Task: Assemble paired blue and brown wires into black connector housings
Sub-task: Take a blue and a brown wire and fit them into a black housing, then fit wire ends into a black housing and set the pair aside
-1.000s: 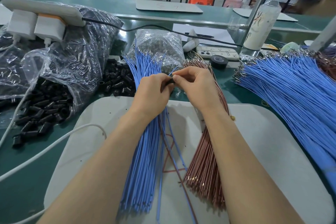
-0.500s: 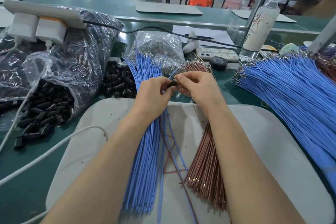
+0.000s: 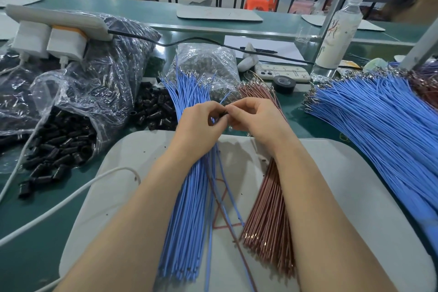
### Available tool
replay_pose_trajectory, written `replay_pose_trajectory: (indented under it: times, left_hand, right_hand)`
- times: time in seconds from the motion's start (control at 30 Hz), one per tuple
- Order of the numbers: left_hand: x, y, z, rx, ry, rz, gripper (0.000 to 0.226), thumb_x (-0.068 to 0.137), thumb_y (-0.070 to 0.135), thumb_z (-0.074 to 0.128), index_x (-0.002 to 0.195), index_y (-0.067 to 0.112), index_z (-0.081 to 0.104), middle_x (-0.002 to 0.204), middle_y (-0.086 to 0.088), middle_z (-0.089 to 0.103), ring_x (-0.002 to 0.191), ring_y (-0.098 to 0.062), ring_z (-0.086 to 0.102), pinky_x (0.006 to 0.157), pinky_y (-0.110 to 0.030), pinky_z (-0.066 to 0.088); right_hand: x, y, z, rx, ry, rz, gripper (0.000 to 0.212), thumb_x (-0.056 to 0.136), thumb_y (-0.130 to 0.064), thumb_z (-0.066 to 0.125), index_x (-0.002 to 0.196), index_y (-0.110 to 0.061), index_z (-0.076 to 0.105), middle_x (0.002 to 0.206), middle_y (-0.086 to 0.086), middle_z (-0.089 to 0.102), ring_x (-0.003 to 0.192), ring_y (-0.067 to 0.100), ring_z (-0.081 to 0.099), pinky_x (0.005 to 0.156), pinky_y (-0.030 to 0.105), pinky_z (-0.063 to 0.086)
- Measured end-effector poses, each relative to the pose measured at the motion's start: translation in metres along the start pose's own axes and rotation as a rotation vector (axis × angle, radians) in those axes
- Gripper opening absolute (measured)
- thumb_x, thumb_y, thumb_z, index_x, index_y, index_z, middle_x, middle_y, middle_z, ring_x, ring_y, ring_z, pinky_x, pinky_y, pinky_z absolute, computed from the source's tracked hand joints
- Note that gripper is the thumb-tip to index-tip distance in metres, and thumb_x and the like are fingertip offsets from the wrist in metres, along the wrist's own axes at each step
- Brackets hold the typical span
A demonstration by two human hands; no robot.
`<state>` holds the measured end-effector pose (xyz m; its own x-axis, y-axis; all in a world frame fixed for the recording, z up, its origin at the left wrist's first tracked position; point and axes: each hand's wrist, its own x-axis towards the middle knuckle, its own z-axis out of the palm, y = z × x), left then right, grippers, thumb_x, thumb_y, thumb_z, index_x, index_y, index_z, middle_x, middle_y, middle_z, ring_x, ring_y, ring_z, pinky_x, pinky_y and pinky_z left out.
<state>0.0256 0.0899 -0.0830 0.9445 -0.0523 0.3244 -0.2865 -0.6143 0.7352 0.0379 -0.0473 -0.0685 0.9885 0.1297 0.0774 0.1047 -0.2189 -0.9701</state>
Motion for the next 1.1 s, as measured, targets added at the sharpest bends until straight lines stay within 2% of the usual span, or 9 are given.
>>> replay_pose_trajectory:
  times: [0.07, 0.23, 0.4, 0.53, 0.63, 0.7, 0.83, 0.97, 1.1]
  left_hand:
    - [0.000, 0.003, -0.003, -0.069, -0.029, -0.001, 0.011, 0.089, 0.024, 0.061, 0.091, 0.019, 0.071, 0.073, 0.005, 0.066, 0.059, -0.003, 0.051, 0.058, -0.013, 0.038]
    - [-0.001, 0.009, -0.010, -0.295, -0.080, -0.050, 0.013, 0.092, 0.017, 0.059, 0.094, 0.011, 0.070, 0.085, -0.008, 0.072, 0.086, -0.026, 0.066, 0.085, -0.045, 0.051]
    - [-0.002, 0.009, -0.007, -0.432, -0.077, -0.106, 0.012, 0.090, 0.013, 0.062, 0.099, 0.010, 0.068, 0.092, -0.010, 0.072, 0.089, -0.018, 0.067, 0.089, -0.032, 0.052]
    - [0.000, 0.009, -0.010, -0.467, -0.008, -0.112, 0.011, 0.088, 0.017, 0.065, 0.089, 0.029, 0.066, 0.090, 0.001, 0.070, 0.084, -0.005, 0.061, 0.081, -0.019, 0.049]
    - [0.004, 0.017, -0.024, -0.549, 0.085, -0.079, 0.012, 0.088, 0.019, 0.066, 0.091, 0.031, 0.066, 0.093, 0.003, 0.072, 0.094, -0.014, 0.064, 0.083, -0.022, 0.050]
    - [0.009, 0.028, -0.041, -0.603, 0.142, -0.013, 0.010, 0.088, 0.020, 0.065, 0.093, 0.028, 0.067, 0.088, 0.008, 0.072, 0.089, -0.008, 0.066, 0.073, -0.016, 0.052]
    - [0.024, 0.058, -0.069, -0.653, 0.218, 0.046, 0.004, 0.089, 0.022, 0.063, 0.090, 0.019, 0.064, 0.077, 0.010, 0.069, 0.059, 0.007, 0.057, 0.056, -0.010, 0.043]
    - [0.040, 0.097, -0.068, -0.694, 0.298, 0.006, 0.010, 0.089, 0.029, 0.063, 0.084, 0.021, 0.059, 0.066, 0.013, 0.064, 0.052, 0.004, 0.052, 0.054, -0.015, 0.042]
    - [0.059, 0.140, -0.041, -0.784, 0.333, -0.026, 0.013, 0.092, 0.026, 0.061, 0.081, 0.020, 0.054, 0.074, 0.003, 0.059, 0.054, -0.001, 0.051, 0.058, -0.018, 0.045]
  right_hand:
    - [0.000, 0.000, -0.003, 0.059, -0.007, 0.002, 0.009, 0.091, -0.011, 0.063, 0.082, -0.010, 0.065, 0.069, 0.001, 0.065, 0.055, 0.002, 0.056, 0.055, 0.014, 0.047]
    - [0.004, 0.002, -0.003, 0.310, -0.041, 0.043, 0.015, 0.091, -0.014, 0.062, 0.077, -0.009, 0.063, 0.057, -0.005, 0.060, 0.054, 0.005, 0.052, 0.055, 0.014, 0.045]
    - [0.008, 0.006, -0.002, 0.371, 0.036, 0.069, 0.025, 0.097, -0.015, 0.052, 0.078, -0.010, 0.067, 0.060, -0.001, 0.064, 0.055, 0.009, 0.057, 0.054, 0.016, 0.046]
    - [0.008, 0.005, -0.003, 0.272, 0.051, 0.146, 0.032, 0.102, -0.026, 0.041, 0.091, -0.012, 0.067, 0.068, 0.000, 0.071, 0.057, 0.009, 0.060, 0.053, 0.017, 0.048]
    - [0.002, -0.006, -0.002, 0.286, -0.194, 0.197, 0.042, 0.099, -0.044, 0.041, 0.105, -0.011, 0.065, 0.091, 0.006, 0.075, 0.051, 0.009, 0.047, 0.050, 0.017, 0.043]
    - [-0.005, -0.018, 0.000, 0.331, -0.405, 0.138, 0.041, 0.097, -0.044, 0.045, 0.112, -0.011, 0.063, 0.096, 0.007, 0.074, 0.051, 0.010, 0.039, 0.048, 0.016, 0.036]
    - [-0.021, -0.049, -0.005, 0.422, -0.603, -0.020, 0.019, 0.092, -0.022, 0.047, 0.096, -0.011, 0.063, 0.063, -0.001, 0.058, 0.050, 0.008, 0.040, 0.046, 0.015, 0.030]
    - [-0.043, -0.076, -0.040, 0.473, -0.507, -0.019, 0.015, 0.091, -0.016, 0.049, 0.081, -0.008, 0.057, 0.060, 0.000, 0.053, 0.056, 0.014, 0.051, 0.055, 0.021, 0.045]
    - [-0.076, -0.081, -0.094, 0.217, -0.224, 0.031, 0.016, 0.096, -0.015, 0.047, 0.096, -0.011, 0.063, 0.054, -0.001, 0.050, 0.045, 0.012, 0.046, 0.042, 0.018, 0.041]
